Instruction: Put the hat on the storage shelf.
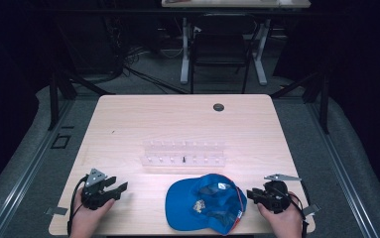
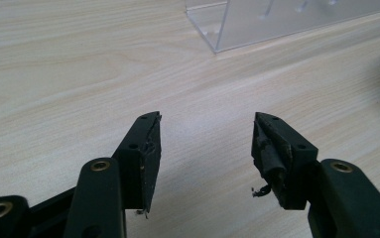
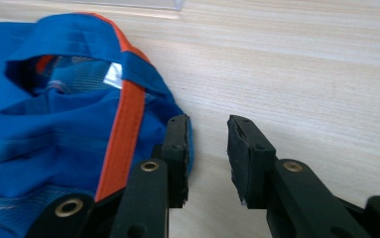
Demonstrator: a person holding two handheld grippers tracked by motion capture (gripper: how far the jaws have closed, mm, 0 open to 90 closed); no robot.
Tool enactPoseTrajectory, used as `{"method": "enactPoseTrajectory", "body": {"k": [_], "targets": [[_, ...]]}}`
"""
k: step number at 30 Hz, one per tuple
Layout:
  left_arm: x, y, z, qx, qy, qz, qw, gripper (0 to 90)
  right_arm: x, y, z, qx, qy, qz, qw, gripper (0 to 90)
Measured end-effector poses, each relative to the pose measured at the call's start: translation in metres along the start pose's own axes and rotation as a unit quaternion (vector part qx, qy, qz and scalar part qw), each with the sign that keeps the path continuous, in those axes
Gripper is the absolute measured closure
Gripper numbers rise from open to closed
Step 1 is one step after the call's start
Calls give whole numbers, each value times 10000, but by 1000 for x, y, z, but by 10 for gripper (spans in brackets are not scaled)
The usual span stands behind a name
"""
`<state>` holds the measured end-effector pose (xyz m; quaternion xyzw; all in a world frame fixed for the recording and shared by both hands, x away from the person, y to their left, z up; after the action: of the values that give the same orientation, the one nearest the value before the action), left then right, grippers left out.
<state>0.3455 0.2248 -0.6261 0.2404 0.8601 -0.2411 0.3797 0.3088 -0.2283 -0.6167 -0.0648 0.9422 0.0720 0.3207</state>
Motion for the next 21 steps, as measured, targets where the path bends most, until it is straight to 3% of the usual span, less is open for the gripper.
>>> {"method": "enactPoseTrajectory", "body": {"k": [11, 21], "targets": [[0, 0, -2, -28, 49, 46, 10000, 481, 0, 4, -4, -240, 34, -17, 9997, 725], [1, -5, 1, 51, 111, 83, 9999, 479, 8, 14, 0, -360, 372, -140, 9986, 701]]}}
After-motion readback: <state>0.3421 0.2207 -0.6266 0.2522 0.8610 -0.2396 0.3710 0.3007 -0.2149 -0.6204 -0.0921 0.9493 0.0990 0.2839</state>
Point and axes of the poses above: each handheld gripper's, and its own axes: z roughly forward along the jaws, x roughly out of its underside, y roughly to its left, the point moved 9 cm from there along z, roughly forward along the jaws, and after that the axes turned 13 degrees about x, right-handed, at the moved point
